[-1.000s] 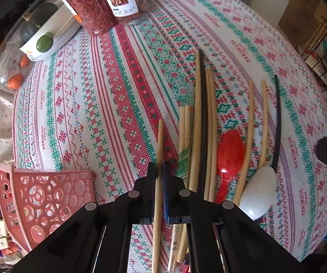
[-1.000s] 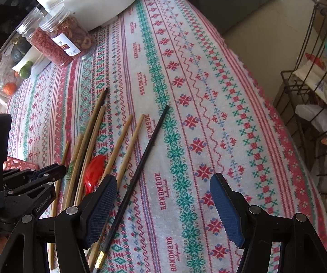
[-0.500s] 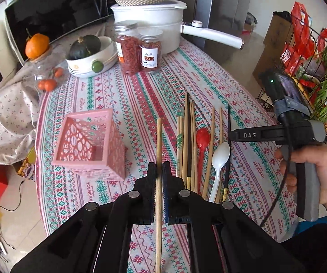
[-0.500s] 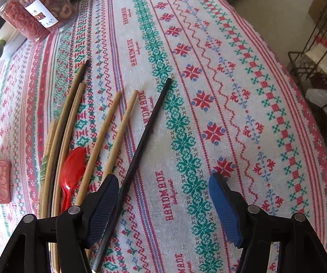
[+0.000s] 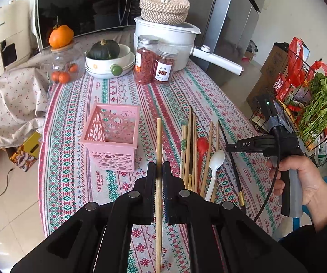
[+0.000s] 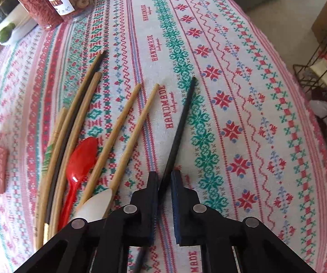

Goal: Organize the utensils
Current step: 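Drop the wooden chopstick into the pink basket with the left gripper while the right drops the black chopstick in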

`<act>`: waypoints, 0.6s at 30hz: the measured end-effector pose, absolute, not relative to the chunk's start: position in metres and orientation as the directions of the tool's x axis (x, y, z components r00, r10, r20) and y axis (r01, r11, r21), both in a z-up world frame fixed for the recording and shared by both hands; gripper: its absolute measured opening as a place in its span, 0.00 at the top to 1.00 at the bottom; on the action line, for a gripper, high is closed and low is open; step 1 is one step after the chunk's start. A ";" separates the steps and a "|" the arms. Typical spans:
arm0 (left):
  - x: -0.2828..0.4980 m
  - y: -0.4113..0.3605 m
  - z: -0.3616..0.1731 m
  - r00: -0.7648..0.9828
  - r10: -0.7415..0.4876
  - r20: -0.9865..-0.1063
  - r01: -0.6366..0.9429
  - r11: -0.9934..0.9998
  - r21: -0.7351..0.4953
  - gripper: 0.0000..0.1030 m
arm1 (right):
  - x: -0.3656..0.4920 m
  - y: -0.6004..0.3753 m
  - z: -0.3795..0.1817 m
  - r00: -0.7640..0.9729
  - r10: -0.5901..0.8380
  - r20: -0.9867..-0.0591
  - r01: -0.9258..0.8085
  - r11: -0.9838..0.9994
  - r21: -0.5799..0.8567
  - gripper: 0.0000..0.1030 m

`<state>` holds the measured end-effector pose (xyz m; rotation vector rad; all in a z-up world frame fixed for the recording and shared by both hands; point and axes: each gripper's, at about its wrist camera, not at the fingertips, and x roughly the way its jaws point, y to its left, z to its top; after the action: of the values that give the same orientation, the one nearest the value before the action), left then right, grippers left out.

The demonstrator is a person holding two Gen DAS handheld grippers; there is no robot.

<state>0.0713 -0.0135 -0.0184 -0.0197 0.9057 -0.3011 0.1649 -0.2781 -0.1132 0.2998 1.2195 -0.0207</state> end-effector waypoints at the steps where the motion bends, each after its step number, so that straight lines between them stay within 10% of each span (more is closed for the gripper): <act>1: 0.069 -0.012 -0.016 0.587 -0.264 -0.765 0.250 0.958 -0.139 0.95 | 0.163 -0.281 -0.110 0.358 0.173 -0.918 0.179 0.952 0.250 0.94; 18: 0.036 0.032 0.070 0.782 -0.277 -0.559 0.213 0.961 -0.177 0.95 | 0.072 -0.252 0.026 0.722 0.249 -0.646 -0.040 0.947 0.319 0.94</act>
<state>0.0360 0.0316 0.0700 -0.1065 0.6190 -0.2650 0.0725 -0.2518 0.0256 0.2938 0.7501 0.1621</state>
